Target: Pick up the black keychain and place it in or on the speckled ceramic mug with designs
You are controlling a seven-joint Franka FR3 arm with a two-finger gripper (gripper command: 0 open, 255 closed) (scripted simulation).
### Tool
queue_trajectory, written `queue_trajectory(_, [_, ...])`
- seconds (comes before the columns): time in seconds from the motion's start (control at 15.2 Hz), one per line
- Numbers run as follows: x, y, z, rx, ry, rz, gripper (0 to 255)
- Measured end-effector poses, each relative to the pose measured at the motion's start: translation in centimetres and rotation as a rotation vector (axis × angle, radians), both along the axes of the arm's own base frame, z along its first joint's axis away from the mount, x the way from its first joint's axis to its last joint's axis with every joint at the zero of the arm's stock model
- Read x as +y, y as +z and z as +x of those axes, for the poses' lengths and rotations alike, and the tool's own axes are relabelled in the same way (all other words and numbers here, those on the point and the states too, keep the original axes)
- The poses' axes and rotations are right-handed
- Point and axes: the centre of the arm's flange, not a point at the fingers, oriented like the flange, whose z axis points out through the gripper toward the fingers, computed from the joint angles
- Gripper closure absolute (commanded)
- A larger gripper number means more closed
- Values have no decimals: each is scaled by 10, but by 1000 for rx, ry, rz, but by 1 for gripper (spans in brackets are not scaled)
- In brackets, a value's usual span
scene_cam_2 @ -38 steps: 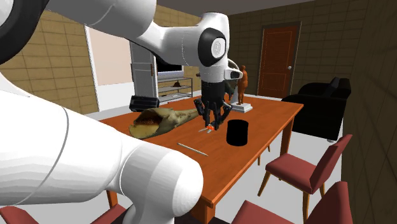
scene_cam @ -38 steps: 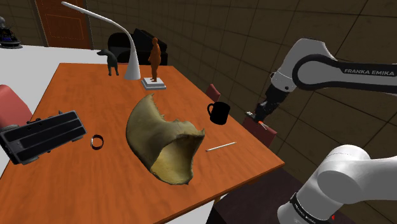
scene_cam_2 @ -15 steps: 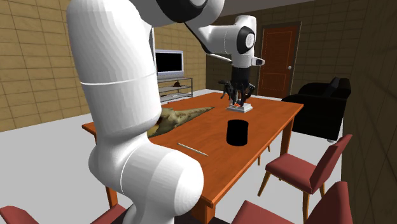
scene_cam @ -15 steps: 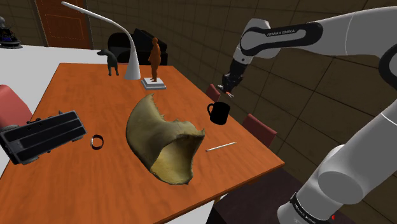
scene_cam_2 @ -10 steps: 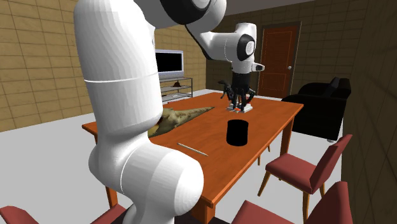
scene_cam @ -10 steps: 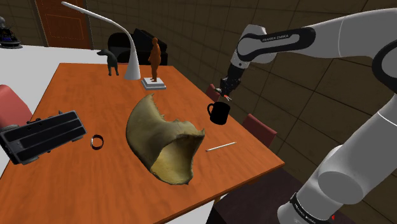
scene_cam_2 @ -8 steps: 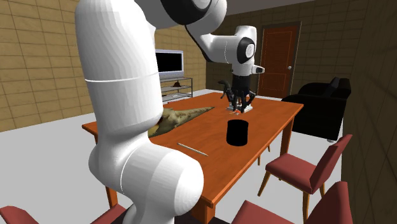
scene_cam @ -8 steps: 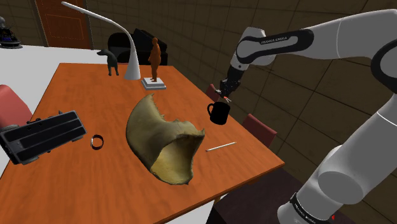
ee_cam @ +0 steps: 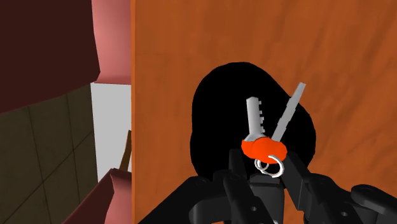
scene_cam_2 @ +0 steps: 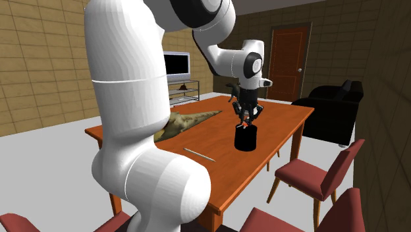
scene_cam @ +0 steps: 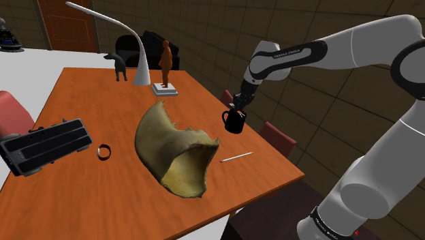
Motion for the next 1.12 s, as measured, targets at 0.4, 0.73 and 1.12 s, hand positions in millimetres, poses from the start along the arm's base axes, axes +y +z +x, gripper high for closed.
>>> queue_trajectory(0.4, [0, -4, 0, 0, 0, 0, 255])
queue_trajectory(0.73, [0, -4, 0, 0, 0, 0, 0])
queue_trajectory(1.12, [0, 26, -4, -2, 0, 0, 0])
